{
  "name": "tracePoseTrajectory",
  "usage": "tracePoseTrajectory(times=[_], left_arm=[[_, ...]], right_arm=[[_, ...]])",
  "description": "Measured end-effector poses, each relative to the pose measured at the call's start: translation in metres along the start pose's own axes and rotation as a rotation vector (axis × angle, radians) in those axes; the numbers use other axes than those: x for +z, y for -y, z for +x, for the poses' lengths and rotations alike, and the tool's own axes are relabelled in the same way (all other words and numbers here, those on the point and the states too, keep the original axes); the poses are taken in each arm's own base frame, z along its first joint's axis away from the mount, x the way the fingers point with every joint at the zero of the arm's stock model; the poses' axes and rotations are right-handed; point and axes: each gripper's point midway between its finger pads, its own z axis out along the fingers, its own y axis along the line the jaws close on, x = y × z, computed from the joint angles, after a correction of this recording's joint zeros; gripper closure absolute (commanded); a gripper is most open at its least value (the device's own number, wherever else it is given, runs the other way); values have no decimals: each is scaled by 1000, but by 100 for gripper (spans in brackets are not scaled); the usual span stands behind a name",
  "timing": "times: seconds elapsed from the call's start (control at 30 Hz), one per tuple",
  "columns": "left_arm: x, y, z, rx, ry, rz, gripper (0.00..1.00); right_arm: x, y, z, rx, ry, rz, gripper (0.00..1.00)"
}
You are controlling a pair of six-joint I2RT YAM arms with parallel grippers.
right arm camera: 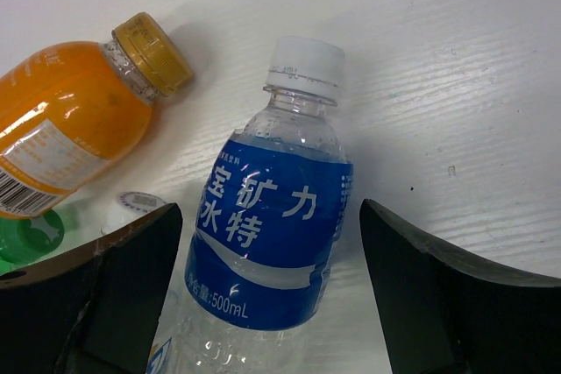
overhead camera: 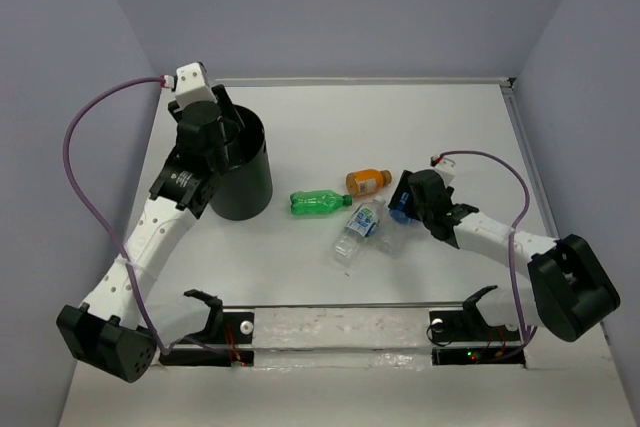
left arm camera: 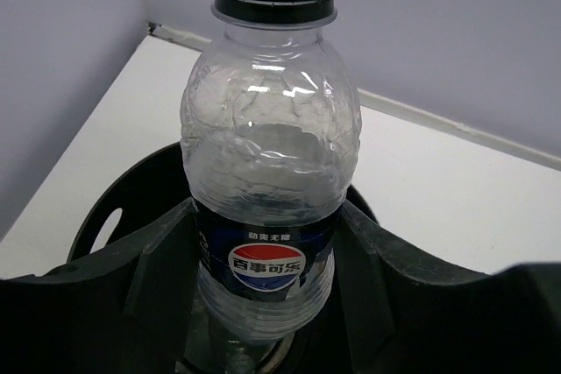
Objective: Put the plastic bottles in the bin
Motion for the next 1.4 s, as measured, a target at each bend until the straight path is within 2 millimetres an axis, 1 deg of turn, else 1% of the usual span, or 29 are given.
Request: tracePoseTrajectory(times=[0.03,0.1,0.13,0.23,0.3,0.33,0.37,0.4,0.43,0.47,0.53,0.57,0.67,0.73,0.8,0.83,0.9,0.97,1.0,1.03,1.1,1.17,1.23,1.3,1.33,1.37,1.4], left_arm=[[5,-7,10,9,1,-27,56],[10,-15,21,24,-2,-59,55],[14,-21,31,38,-8,-81,55],[21,-30,46,63,-15,-115,47],[24,-34,53,72,-16,-128,27],[25,-36,56,76,-17,-134,10],[26,-37,58,82,-20,-139,3],[26,-38,60,88,-21,-142,1],[26,-38,60,86,-20,-143,1],[27,-38,59,84,-16,-142,1],[26,-37,57,79,-10,-138,1],[25,-37,55,77,-7,-133,1],[18,-34,46,60,10,-105,1],[10,-32,37,42,26,-72,1],[-1,-27,23,13,51,-26,1],[-10,-24,11,-9,73,6,1],[-23,-17,-4,-46,103,69,1],[-36,-12,-13,-66,116,129,1],[-46,-9,-16,-74,114,170,1],[-52,-7,-16,-75,110,194,1],[-68,-5,-14,-81,94,256,1],[-84,-5,-5,-83,68,309,1],[-99,-6,11,-83,27,360,1],[-114,-8,29,-86,-22,406,1],[-122,-8,37,-91,-43,432,1],[-130,-8,42,-104,-57,456,1],[-135,-8,46,-112,-70,473,1]], right_arm=[[1,2,1,3,-2,4,14],[1,4,2,10,-4,6,14],[2,7,3,18,-5,11,14],[4,11,3,29,-3,21,15],[5,16,4,36,-5,31,23],[4,17,5,39,-6,33,26],[4,18,6,41,-6,35,31],[4,20,7,44,-7,37,33],[3,20,6,49,-5,36,35],[2,20,5,53,0,33,42],[-1,20,2,62,11,26,48],[-3,20,1,65,17,24,54],[-10,21,-5,79,48,12,61],[-18,22,-11,93,78,-4,61],[-28,24,-18,103,107,-22,62],[-33,23,-23,110,126,-34,62],[-44,20,-34,117,160,-64,61],[-56,14,-44,124,193,-110,61],[-63,12,-50,130,215,-134,61],[-72,7,-58,138,239,-171,61],[-84,1,-67,143,268,-220,61],[-96,-11,-76,134,280,-278,61],[-107,-30,-87,114,285,-342,61],[-120,-58,-97,75,284,-420,61],[-128,-78,-103,52,286,-466,61],[-136,-94,-109,31,292,-499,61],[-144,-118,-116,-1,300,-546,61]])
